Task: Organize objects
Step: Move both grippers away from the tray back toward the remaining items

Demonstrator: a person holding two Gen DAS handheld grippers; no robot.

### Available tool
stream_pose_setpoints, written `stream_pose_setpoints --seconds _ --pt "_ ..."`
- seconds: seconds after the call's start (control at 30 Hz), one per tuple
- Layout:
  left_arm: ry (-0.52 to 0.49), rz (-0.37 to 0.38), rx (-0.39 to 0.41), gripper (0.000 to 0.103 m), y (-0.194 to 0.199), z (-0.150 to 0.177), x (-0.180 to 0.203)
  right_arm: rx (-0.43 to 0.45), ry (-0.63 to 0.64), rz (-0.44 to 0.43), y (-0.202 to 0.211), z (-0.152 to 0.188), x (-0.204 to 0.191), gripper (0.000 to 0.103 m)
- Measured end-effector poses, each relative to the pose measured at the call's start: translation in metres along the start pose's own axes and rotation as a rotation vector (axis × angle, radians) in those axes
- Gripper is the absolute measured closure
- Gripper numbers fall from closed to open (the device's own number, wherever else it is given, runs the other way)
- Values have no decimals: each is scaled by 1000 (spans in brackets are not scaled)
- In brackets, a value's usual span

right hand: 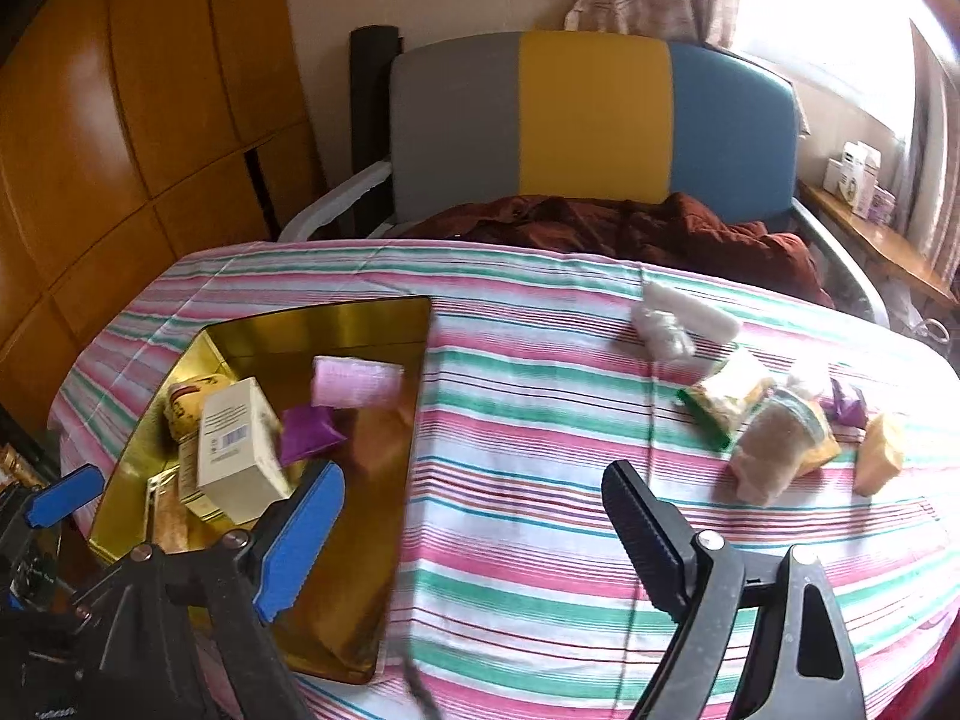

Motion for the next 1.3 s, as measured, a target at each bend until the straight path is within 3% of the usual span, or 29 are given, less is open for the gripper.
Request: stream_pose_setpoints --seconds 0.33,0.53,0.87,1.03,1.13,1.3 --pt "-81 72 4 21 -2 -8 44 -8 -57 100 8 4 60 13" --pt "-133 127 -2 21 -2 -6 72 -35 -148 144 12 3 117 13" --pt "-187 173 -31 21 -7 -1 97 -6 -344 337 44 -8 261 13" --pt "-218 201 -28 21 -7 -7 119 11 -533 434 50 16 337 13" --pt "-239 227 -29 21 -9 -14 134 22 -670 411 53 29 360 13" --pt "-264 293 -53 21 -19 -22 171 72 -754 358 60 34 368 13"
Point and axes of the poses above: each gripper's, at about its wrist camera, not at the fingertips, and y roughly against the way its jaws point, x to its right, z to its underside, the point moved 7 cm from there along -y, roughly the way its jaws point, and after that the axes turned 7 degrees about -z, right-handed, at the moved point
